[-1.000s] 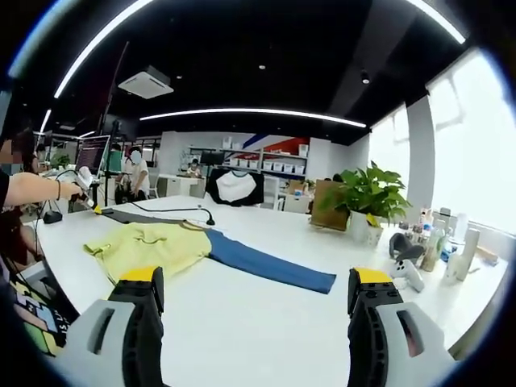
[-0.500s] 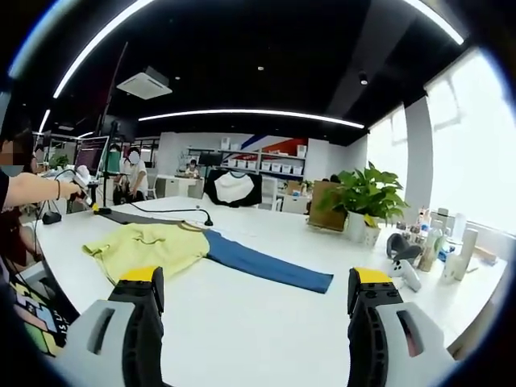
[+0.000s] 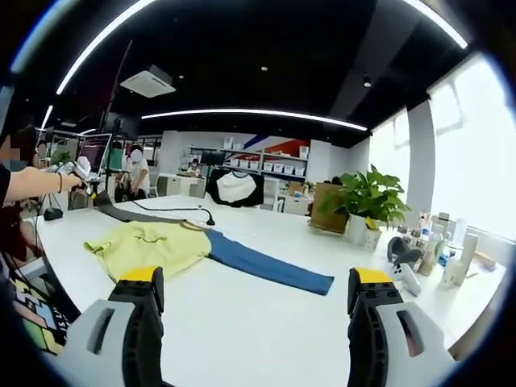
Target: Fold the garment on the visible template until the final outline fits inside the template.
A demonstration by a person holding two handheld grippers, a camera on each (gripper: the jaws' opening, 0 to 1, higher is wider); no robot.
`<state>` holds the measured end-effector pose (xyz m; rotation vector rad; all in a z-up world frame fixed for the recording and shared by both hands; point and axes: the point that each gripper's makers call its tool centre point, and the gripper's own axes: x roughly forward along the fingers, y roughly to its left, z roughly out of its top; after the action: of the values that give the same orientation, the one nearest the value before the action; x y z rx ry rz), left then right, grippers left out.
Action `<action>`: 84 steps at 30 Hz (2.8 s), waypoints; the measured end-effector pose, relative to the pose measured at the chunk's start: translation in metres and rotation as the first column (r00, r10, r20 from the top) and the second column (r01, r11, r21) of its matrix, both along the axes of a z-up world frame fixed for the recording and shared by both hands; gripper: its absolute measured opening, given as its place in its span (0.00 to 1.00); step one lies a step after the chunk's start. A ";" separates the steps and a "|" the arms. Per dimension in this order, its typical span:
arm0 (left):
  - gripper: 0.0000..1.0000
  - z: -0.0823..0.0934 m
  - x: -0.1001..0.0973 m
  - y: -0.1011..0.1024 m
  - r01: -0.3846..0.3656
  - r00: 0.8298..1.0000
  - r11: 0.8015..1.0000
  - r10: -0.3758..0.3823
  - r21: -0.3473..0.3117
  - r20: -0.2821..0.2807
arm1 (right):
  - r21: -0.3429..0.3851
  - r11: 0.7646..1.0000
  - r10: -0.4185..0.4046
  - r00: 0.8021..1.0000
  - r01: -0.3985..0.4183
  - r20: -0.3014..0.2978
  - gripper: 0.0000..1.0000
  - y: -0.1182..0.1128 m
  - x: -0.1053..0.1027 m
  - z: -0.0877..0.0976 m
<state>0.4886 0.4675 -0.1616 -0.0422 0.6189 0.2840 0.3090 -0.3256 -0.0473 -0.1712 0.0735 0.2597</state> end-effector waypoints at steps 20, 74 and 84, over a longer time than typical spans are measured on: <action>0.09 0.006 -0.009 -0.031 0.149 0.988 0.979 -0.142 0.138 -0.060 | -0.011 1.000 -0.003 1.000 0.003 -0.003 0.97 -0.001 -0.003 -0.001; 0.98 0.055 -0.147 -0.269 0.551 0.750 0.806 -0.592 0.217 0.294 | -0.037 0.998 0.050 0.995 -0.053 -0.088 0.99 0.042 0.012 -0.036; 0.83 0.046 -0.155 -0.328 0.698 0.597 0.672 -0.736 0.246 0.319 | -0.014 0.988 0.149 0.980 -0.152 -0.132 0.99 0.084 0.020 -0.056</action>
<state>0.3336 0.1391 -0.1159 0.2450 0.1699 -0.4949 0.3292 -0.2412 -0.1037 -0.1837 0.1944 0.4212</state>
